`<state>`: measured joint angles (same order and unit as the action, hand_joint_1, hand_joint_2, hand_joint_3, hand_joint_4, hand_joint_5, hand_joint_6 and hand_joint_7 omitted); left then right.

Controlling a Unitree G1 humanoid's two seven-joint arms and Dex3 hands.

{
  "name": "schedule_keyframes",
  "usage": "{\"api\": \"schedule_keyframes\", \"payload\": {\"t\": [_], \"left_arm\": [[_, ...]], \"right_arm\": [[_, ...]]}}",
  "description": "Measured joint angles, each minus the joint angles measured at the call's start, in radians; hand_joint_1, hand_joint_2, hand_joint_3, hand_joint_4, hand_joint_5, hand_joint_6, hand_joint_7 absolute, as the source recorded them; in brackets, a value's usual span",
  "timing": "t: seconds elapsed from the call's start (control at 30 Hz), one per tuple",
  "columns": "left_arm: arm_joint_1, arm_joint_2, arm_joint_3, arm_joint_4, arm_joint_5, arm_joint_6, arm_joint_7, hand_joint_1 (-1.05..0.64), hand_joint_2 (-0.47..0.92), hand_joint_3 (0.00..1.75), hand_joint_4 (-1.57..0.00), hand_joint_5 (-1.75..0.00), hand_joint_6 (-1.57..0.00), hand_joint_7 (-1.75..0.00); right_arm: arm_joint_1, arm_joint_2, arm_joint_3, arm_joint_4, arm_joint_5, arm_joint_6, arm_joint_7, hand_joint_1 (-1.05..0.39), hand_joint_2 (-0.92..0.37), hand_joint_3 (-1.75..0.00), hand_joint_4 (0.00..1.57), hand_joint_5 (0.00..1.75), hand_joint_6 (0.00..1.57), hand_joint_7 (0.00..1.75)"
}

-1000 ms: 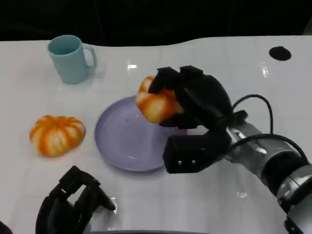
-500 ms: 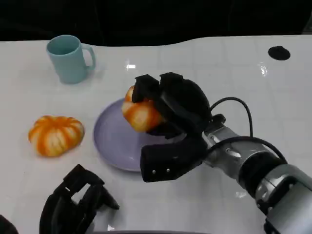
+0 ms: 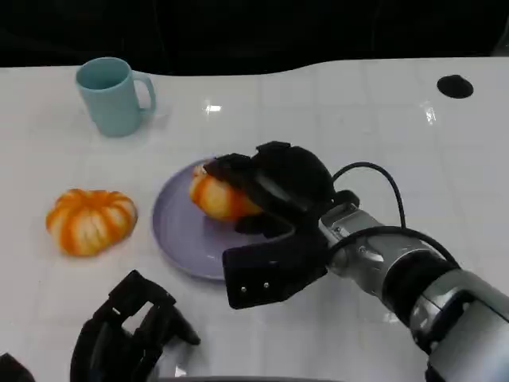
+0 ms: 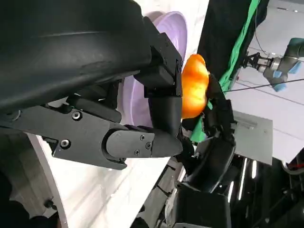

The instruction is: Grasp the bread from the table and place it into the plate.

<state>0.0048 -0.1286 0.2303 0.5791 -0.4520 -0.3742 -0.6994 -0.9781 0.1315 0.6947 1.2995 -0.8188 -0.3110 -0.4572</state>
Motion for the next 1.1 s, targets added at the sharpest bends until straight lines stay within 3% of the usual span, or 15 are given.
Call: {"api": "schedule_keyframes", "payload": {"t": [0.13,0.4,0.67,0.97,1.1], "left_arm": [[0.000,-0.004,0.001,0.000,0.000,0.000,0.000,-0.52,0.92,0.23,-0.62,-1.75,-0.53,-1.47],[-0.004,-0.003,0.007,0.008,0.005,-0.011,0.000,-0.52,0.92,0.25,-0.61,-1.75,-0.52,-1.48],[-0.023,0.003,0.019,0.035,0.005,-0.019,-0.001,-0.52,0.92,0.25,-0.62,-1.75,-0.51,-1.52],[-0.024,0.015,0.026,0.039,0.005,-0.021,-0.001,-0.52,0.92,0.28,-0.60,-1.75,-0.47,-1.55],[-0.025,0.016,0.023,0.039,0.005,-0.020,-0.002,-0.52,0.92,0.27,-0.60,-1.75,-0.48,-1.55]], "right_arm": [[0.000,0.003,0.001,-0.010,0.008,0.005,0.034,-0.76,-0.92,-0.40,0.05,0.09,0.14,0.00],[0.006,0.002,-0.023,-0.021,0.031,-0.013,0.095,-0.86,-0.92,-0.44,0.01,0.08,0.07,0.00],[0.025,-0.035,-0.065,-0.066,0.080,-0.079,0.136,-0.85,-0.92,-0.50,0.05,0.10,0.09,0.02],[0.145,-0.133,-0.188,-0.197,0.235,-0.310,0.205,-0.75,-0.92,-0.46,0.27,0.24,0.30,0.10],[0.215,-0.155,-0.259,-0.248,0.353,-0.396,0.322,-0.71,-0.92,-0.41,0.40,0.33,0.42,0.13]]}}
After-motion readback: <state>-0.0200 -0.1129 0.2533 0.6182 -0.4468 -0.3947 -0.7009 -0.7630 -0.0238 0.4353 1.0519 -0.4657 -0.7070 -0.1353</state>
